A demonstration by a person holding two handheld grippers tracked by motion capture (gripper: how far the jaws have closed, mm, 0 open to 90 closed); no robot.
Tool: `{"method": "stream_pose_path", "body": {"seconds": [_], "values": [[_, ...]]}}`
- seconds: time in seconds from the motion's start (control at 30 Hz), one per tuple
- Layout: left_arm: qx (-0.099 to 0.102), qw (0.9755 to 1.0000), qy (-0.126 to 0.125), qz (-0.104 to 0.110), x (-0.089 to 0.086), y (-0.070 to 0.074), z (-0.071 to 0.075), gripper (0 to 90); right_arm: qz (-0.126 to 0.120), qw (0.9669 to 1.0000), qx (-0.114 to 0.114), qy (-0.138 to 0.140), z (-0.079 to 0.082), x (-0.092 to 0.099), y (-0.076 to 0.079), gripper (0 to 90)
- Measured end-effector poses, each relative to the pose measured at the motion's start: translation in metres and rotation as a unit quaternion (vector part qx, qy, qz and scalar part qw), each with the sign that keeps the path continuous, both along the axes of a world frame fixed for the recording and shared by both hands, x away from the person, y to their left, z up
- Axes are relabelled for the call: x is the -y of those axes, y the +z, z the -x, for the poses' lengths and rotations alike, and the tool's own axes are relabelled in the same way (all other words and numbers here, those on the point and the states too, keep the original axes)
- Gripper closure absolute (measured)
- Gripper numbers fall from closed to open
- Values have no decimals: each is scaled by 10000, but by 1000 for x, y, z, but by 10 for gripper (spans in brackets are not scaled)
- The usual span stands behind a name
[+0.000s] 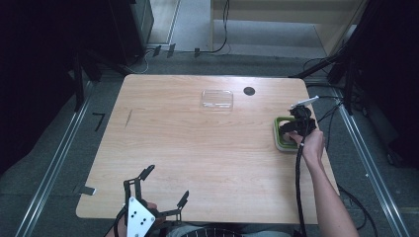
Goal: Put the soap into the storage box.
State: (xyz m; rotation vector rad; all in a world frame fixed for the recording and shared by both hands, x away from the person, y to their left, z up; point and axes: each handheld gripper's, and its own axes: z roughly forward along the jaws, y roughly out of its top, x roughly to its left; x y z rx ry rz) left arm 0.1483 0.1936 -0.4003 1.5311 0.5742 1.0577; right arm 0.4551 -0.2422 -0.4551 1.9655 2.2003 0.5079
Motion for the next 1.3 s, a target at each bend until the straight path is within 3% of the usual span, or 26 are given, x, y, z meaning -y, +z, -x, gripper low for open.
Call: {"method": "stream_pose_path", "body": {"seconds": [0.6, 1.13, 1.3], "values": [[-1, 10000, 2, 5, 0, 0, 0, 0, 52, 10000, -25, 76, 1, 0, 2, 331], [3, 10000, 6, -8, 0, 0, 1, 0, 233, 9991, -111, 350, 14, -3, 24, 186], [3, 10000, -17, -42, 1, 0, 0, 0, 232, 9979, -275, 546, 23, -4, 31, 143]]}}
